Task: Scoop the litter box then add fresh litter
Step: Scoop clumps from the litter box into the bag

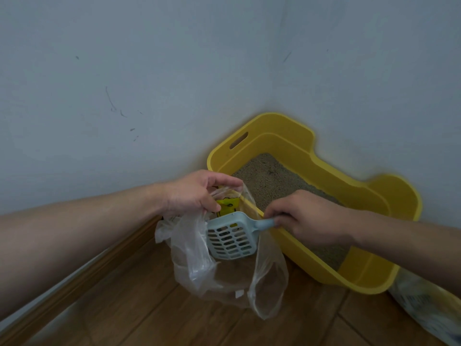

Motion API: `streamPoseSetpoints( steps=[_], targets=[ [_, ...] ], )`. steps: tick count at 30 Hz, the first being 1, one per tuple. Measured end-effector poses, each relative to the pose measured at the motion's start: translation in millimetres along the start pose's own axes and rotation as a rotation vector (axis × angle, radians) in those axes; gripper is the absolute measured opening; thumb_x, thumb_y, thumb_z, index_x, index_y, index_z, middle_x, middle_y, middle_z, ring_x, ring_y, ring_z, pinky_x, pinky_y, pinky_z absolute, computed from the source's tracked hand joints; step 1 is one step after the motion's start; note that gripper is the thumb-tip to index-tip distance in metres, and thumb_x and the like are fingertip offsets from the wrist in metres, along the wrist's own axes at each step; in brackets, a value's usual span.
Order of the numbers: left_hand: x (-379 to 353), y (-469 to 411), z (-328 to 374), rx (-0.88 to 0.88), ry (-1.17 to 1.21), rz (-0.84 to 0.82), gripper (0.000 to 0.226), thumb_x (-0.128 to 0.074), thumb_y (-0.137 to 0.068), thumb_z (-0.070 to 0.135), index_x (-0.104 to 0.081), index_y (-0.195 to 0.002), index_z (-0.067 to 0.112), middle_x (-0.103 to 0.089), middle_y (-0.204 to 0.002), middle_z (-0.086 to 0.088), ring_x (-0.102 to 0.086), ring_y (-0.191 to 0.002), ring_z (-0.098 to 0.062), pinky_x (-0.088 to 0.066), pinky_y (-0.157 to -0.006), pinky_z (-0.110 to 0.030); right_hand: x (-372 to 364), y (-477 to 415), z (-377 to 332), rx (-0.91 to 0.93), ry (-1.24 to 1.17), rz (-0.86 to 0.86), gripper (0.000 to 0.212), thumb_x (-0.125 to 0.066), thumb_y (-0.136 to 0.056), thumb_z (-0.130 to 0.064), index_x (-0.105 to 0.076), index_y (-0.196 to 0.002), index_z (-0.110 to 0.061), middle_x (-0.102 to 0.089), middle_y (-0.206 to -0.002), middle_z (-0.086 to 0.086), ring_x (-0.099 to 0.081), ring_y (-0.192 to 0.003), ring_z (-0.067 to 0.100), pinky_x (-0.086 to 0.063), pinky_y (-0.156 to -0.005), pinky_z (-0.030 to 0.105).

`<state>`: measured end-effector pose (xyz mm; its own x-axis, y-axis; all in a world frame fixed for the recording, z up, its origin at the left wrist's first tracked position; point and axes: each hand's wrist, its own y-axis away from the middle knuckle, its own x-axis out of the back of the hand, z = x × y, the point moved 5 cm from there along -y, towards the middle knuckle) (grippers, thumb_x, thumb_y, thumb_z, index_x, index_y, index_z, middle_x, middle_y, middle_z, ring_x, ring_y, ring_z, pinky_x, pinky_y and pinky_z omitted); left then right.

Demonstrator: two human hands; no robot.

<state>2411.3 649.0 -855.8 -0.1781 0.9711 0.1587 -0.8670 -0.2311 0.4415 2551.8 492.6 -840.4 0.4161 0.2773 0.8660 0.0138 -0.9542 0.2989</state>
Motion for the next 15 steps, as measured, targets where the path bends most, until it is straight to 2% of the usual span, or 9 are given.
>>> streamPoseSetpoints(
  steps=[4,6,8,12,15],
  targets=[
    [3,-1,-2,0.007,0.048,0.014,0.062,-0.057,-0.084,-0.018,-0.060,-0.131,0.021,-0.062,-0.134,0.006,-0.059,-0.123,-0.015,-0.050,-0.102,-0.036,3,7,7,-0.059,-0.145,0.007,0.014,-0.057,-0.098,-0.026,-0.068,-0.102,-0.033,-0.065,-0.079,-0.011,-0.060,-0.072,0.009,-0.050,-0.065,0.032],
    [3,-2,-3,0.005,0.126,0.022,0.052,-0.056,-0.088,-0.013,-0.061,-0.130,0.018,-0.064,-0.133,0.002,-0.062,-0.120,-0.019,-0.050,-0.102,-0.036,7,14,14,-0.095,-0.247,0.031,0.011,-0.062,-0.095,-0.025,-0.070,-0.098,-0.033,-0.065,-0.080,-0.019,-0.060,-0.073,0.003,-0.049,-0.063,0.024],
    [3,-3,-2,-0.001,0.182,0.033,0.046,-0.053,-0.091,-0.011,-0.062,-0.129,0.015,-0.066,-0.131,0.000,-0.064,-0.118,-0.022,-0.049,-0.102,-0.035,11,22,21,-0.119,-0.322,0.036,0.013,-0.065,-0.094,-0.020,-0.071,-0.092,-0.031,-0.062,-0.071,-0.026,-0.055,-0.067,-0.003,-0.044,-0.060,0.017],
    [3,-5,3,-0.015,0.165,0.059,0.051,-0.049,-0.089,-0.017,-0.065,-0.126,0.015,-0.069,-0.126,0.000,-0.066,-0.115,-0.022,-0.053,-0.091,-0.025,19,38,35,-0.143,-0.475,0.060,0.018,-0.069,-0.090,-0.012,-0.070,-0.084,-0.029,-0.063,-0.069,-0.016,-0.052,-0.060,-0.002,-0.042,-0.059,0.019],
    [0,-9,8,-0.019,0.125,0.073,0.053,-0.050,-0.088,-0.018,-0.066,-0.123,0.018,-0.069,-0.124,0.002,-0.065,-0.115,-0.020,-0.052,-0.089,-0.025,27,49,41,-0.149,-0.543,0.091,0.020,-0.072,-0.086,-0.006,-0.070,-0.088,-0.025,-0.064,-0.072,-0.013,-0.054,-0.062,-0.003,-0.043,-0.059,0.016]
  ],
)
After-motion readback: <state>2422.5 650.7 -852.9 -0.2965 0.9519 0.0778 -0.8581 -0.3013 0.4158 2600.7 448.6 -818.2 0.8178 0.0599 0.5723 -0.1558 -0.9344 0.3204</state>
